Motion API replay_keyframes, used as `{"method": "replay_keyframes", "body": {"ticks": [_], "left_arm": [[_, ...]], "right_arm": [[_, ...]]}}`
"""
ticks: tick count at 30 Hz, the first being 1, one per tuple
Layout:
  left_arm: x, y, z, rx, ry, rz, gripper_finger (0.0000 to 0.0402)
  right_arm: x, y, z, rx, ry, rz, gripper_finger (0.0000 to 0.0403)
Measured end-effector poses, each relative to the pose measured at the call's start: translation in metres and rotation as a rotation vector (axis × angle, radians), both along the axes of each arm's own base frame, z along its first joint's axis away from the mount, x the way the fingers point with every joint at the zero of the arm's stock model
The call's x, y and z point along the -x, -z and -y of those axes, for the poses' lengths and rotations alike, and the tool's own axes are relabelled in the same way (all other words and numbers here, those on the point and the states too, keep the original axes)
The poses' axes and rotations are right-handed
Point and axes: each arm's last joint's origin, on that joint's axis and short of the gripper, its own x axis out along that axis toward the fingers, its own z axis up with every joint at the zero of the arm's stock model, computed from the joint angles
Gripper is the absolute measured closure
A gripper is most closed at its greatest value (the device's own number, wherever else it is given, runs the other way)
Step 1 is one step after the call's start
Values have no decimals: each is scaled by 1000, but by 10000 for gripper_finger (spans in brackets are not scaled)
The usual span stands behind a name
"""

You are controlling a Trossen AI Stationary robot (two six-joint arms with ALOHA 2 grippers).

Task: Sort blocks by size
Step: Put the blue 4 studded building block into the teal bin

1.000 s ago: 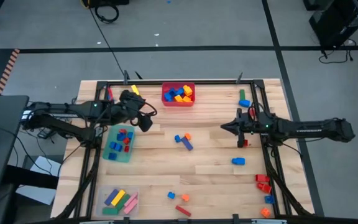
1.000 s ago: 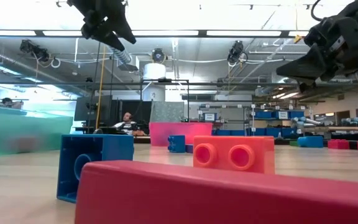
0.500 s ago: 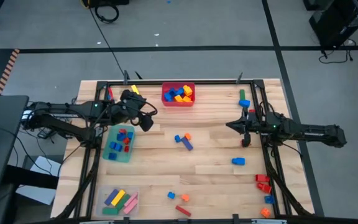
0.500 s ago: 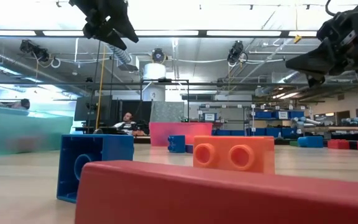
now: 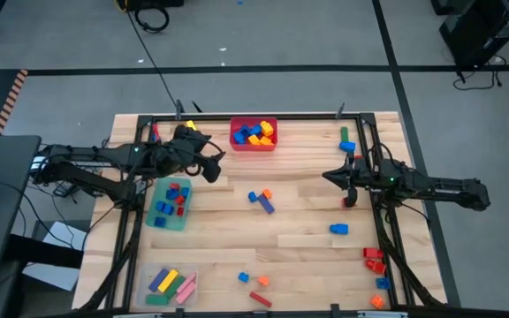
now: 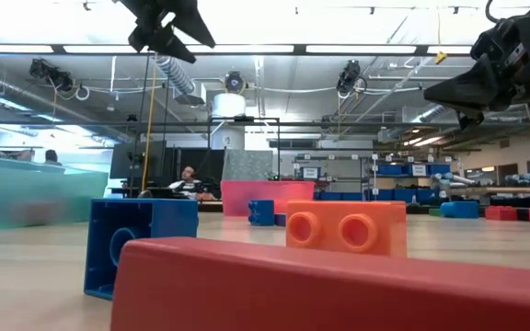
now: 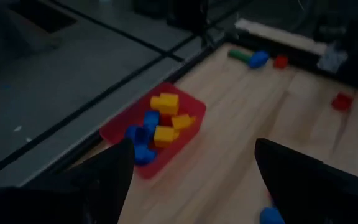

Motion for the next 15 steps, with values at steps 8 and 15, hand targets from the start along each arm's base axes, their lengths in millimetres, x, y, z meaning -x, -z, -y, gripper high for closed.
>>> {"method": "replay_keyframes", "body": {"ticks": [8, 15], "left_arm": [[-3, -7, -1, -20, -36, 89, 62], [-5, -11, -1, -23, -34, 126, 62]], "right_arm": [[0, 0, 0, 2, 0, 0, 361], [0, 0, 0, 3, -1, 0, 368]]}}
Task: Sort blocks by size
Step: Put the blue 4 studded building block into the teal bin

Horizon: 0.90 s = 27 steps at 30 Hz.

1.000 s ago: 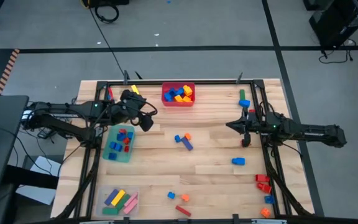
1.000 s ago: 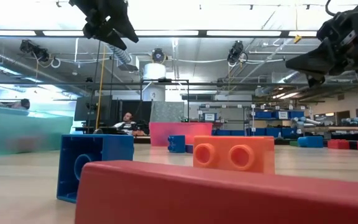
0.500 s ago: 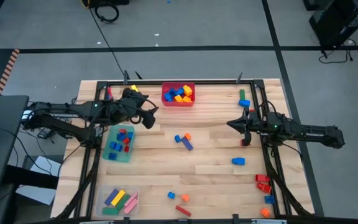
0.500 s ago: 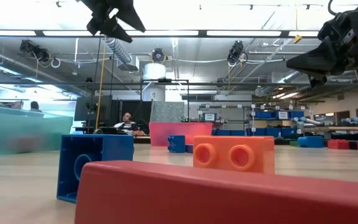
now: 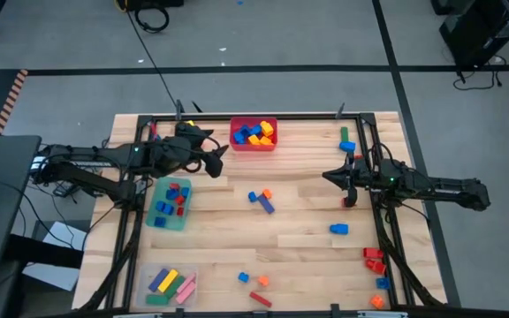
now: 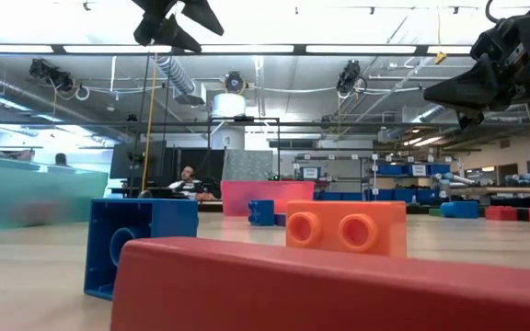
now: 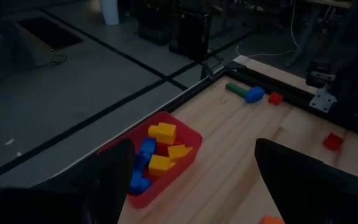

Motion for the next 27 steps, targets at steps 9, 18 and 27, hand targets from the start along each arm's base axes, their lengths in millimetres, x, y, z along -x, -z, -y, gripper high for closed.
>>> {"method": "replay_keyframes", "body": {"ticks": [9, 18, 27], "left_arm": [[0, 0, 0, -37, 18, -27, 62], [-1, -1, 0, -54, 26, -34, 62], [-3, -3, 0, -33, 16, 13, 62]], "right_arm": [[0, 0, 0, 0, 0, 0, 365], [0, 0, 0, 0, 0, 0, 366], [0, 0, 0, 0, 0, 1, 370]]}}
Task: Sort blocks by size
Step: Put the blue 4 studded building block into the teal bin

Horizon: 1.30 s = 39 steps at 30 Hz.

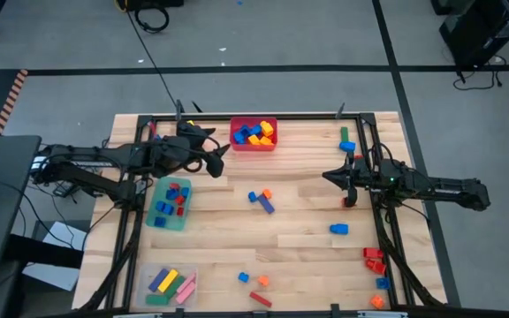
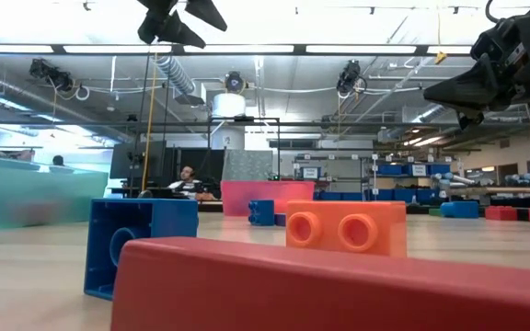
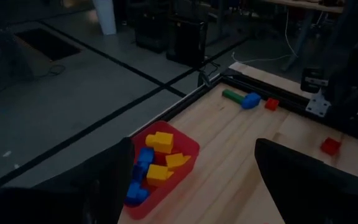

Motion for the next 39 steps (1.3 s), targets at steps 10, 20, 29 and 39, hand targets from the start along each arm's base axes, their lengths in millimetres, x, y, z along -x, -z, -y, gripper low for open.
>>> {"method": "replay_keyframes", "body": {"ticks": [10, 20, 29, 39], "left_arm": [[-22, 23, 0, 117, -53, -12, 62], [-66, 77, -4, 275, -176, -35, 62], [-78, 94, -14, 644, -441, 322, 62], [-79, 100, -29, 714, -678, 610, 62]], "right_arm": [[0, 0, 0, 0, 0, 0, 370], [0, 0, 0, 0, 0, 0, 367], [0, 0, 0, 0, 0, 0, 372], [0, 0, 0, 0, 0, 0, 371]]}}
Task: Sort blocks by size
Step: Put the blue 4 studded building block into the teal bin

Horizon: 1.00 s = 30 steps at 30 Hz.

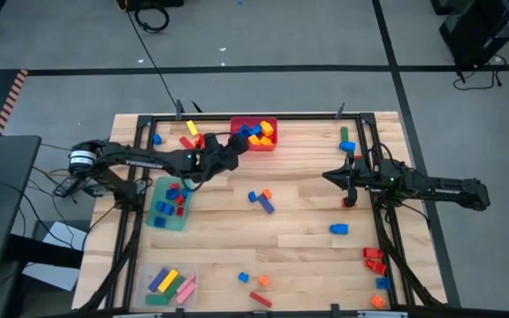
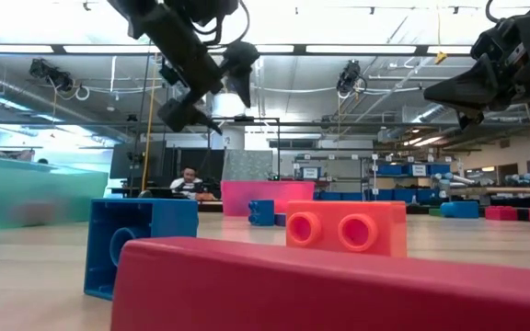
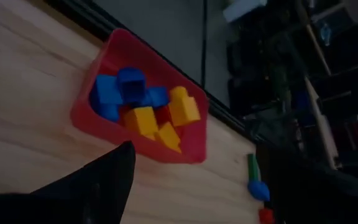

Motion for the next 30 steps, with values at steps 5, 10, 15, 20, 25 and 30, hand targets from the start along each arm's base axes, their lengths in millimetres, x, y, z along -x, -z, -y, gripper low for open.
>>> {"method": "replay_keyframes", "body": {"ticks": [5, 10, 15, 20, 25, 30], "left_arm": [[-4, 12, -10, 58, 20, -30, 62], [-5, 22, -17, 135, 23, -40, 82], [1, 25, -20, 219, -34, -54, 140], [7, 7, -19, 291, -97, -189, 210], [12, -16, -25, 323, -167, -255, 269], [16, -25, -38, 358, -237, -222, 321]], "right_arm": [[0, -1, 0, 0, -7, 6, 369], [0, -1, 0, 0, -7, 8, 370], [0, -1, 0, 0, -7, 8, 373], [0, -1, 0, 0, -7, 7, 372], [0, -1, 0, 0, -7, 8, 368], [0, -1, 0, 1, -7, 9, 371]]}}
